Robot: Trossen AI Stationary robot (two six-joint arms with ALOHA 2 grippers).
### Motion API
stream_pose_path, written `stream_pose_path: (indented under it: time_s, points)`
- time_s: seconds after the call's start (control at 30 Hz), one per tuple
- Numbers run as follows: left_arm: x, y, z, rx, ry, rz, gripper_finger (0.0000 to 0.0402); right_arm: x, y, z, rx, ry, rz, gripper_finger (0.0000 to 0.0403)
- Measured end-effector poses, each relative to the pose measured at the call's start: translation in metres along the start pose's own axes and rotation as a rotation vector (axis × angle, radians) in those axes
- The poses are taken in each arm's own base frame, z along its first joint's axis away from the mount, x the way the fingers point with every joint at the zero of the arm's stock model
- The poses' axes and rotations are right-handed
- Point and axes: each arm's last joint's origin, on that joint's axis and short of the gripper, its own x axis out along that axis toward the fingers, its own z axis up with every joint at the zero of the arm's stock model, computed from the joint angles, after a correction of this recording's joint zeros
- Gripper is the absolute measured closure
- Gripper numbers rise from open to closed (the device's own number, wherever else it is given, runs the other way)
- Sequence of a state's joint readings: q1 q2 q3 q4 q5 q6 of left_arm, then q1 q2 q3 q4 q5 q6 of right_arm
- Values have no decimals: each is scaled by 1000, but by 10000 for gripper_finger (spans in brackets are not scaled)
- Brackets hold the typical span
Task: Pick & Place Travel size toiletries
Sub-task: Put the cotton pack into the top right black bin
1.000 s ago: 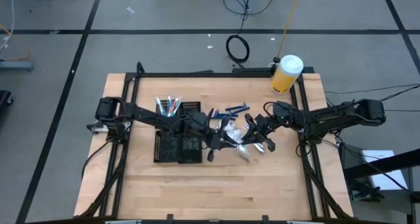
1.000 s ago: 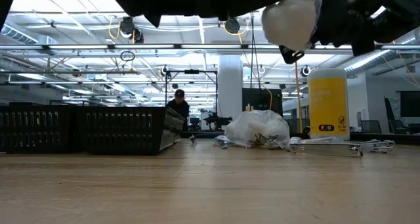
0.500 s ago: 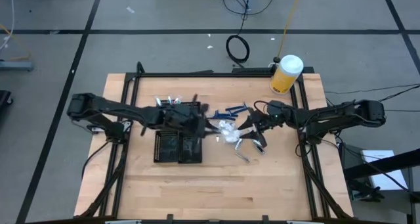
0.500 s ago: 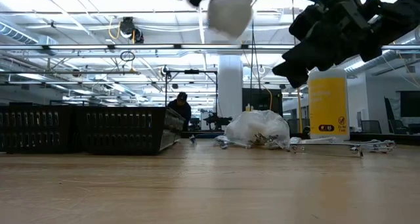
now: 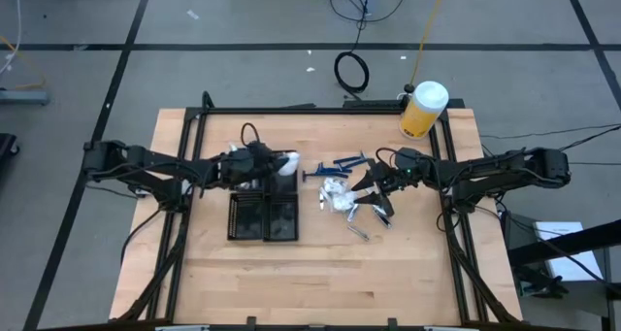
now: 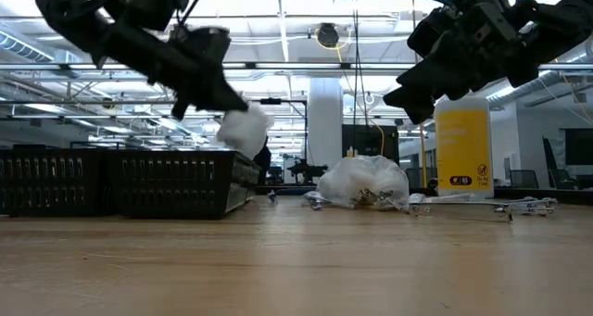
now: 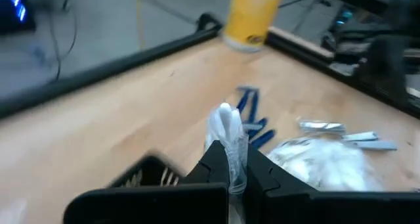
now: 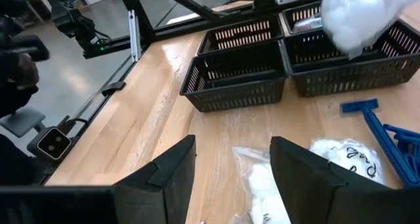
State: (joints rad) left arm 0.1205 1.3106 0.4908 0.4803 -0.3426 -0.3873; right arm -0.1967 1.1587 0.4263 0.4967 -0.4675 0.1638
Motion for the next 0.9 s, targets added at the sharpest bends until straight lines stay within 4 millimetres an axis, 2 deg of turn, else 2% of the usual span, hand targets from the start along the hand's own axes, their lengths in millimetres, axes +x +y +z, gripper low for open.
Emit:
stream_pose_path:
  time_s: [0.13, 0.4, 0.5, 0.67, 0.9]
  points:
    - [-1, 5, -9, -105, 32, 19, 401, 0, 0, 0, -1, -2, 0, 220]
    - [-3, 6, -19, -198, 117, 51, 400, 0, -1, 0, -3, -4, -29, 223]
    - [-4, 7, -22, -219, 149, 73, 387, 0, -1, 0, -3, -4, -28, 223]
    - [-4, 8, -24, -222, 165, 84, 344, 0, -1, 0, 0, -2, -27, 224]
    - [-4, 10, -25, -169, 178, 91, 239, 0, -1, 0, 1, -1, -27, 221]
